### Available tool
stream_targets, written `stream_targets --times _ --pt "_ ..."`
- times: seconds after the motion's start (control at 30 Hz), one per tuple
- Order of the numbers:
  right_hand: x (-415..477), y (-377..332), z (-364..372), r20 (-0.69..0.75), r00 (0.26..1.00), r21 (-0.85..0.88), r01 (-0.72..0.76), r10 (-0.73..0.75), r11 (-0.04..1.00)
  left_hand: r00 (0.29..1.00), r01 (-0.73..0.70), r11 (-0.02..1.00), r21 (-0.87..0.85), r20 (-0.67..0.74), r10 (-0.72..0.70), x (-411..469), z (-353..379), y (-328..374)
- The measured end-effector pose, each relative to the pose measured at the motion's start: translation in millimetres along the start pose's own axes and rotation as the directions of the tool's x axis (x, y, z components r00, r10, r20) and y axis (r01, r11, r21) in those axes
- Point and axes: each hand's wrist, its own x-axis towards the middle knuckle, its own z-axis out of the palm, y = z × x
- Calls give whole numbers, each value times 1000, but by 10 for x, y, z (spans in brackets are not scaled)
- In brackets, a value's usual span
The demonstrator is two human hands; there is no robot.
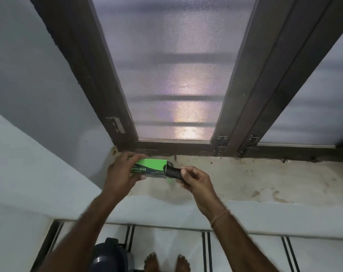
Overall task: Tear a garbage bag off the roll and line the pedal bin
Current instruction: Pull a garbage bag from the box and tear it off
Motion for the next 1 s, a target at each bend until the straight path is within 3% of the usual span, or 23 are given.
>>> stream_targets --times 0.1,0.17,0.27,0.33,0.4,0.43,0.47,0.5,0.57,0.6,0.7,0.8,0.93,1.0 --pt "-26 -36 -151 -152 988 46 42 -34 998 993 121 988 -98 9 -121 11 310 -160" --pt "-62 -79 -219 -163 987 93 33 -18 995 987 161 983 -92 28 -159 33 482 -243" --pt "-128 -147 -205 -137 991 145 24 -4 989 985 168 981 94 35 -171 44 644 -302" --pt "-160 -184 -174 -133 991 179 25 -1 984 982 189 961 203 -38 -186 -14 660 -159" --pt "-187 -219 -117 -131 991 202 19 8 979 969 165 983 81 -199 -146 -148 627 158" --pt "-194 -225 -74 -124 992 211 16 10 977 952 148 981 -122 -251 -175 -218 602 366" --pt "-206 -226 -21 -110 994 216 11 13 976 945 166 901 -400 -196 -261 -252 548 593" --pt "-222 -230 40 -87 996 213 7 12 977 937 236 729 -643 -47 -345 -260 484 814" --pt "-266 -229 163 -36 999 179 4 2 984 900 354 378 -856 201 -387 -242 439 1057" --pt "-282 -221 220 -20 1000 141 5 -2 990 895 352 307 -884 221 -388 -233 412 1099" --pt "-312 -201 367 -43 999 -51 28 -31 998 892 316 224 -922 209 -400 -234 331 1055" --pt "-306 -183 463 -37 997 -185 59 -67 981 908 350 190 -917 283 -307 -318 350 928" --pt "-301 -175 512 -45 998 -230 21 -33 973 850 431 -22 -902 414 -326 -419 395 902" --pt "-279 -150 496 -94 995 -216 -4 -17 976 831 448 -65 -892 442 -337 -439 415 902"
